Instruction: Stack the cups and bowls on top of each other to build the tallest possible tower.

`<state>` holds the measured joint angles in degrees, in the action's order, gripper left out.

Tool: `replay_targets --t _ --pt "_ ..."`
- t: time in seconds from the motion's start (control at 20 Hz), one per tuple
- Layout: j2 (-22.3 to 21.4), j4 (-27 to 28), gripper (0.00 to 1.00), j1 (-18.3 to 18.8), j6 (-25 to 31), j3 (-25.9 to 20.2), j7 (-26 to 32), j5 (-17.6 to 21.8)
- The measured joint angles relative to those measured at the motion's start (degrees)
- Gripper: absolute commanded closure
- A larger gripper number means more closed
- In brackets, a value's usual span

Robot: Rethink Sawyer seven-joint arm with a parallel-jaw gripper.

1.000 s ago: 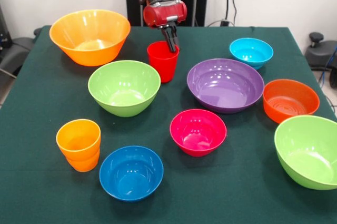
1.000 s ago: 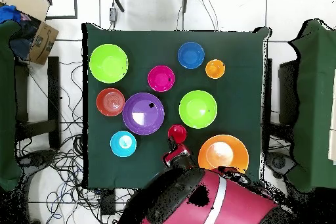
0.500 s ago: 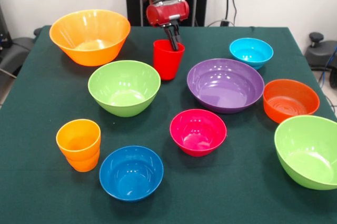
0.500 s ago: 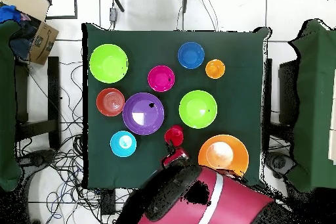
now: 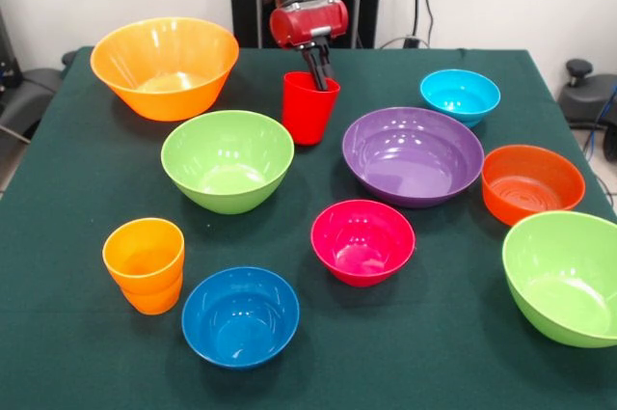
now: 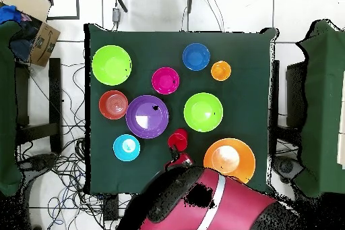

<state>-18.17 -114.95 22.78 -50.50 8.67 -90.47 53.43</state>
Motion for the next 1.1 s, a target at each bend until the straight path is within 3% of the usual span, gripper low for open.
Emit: replay_targets --t 0.6,1.1 --pt "-2.75 -0.87 1.0 -2.57 1.15 0.25 -0.66 0.01" --pt "-6.25 -1.62 1.0 -3.57 6.91 0.19 -5.46 0.02"
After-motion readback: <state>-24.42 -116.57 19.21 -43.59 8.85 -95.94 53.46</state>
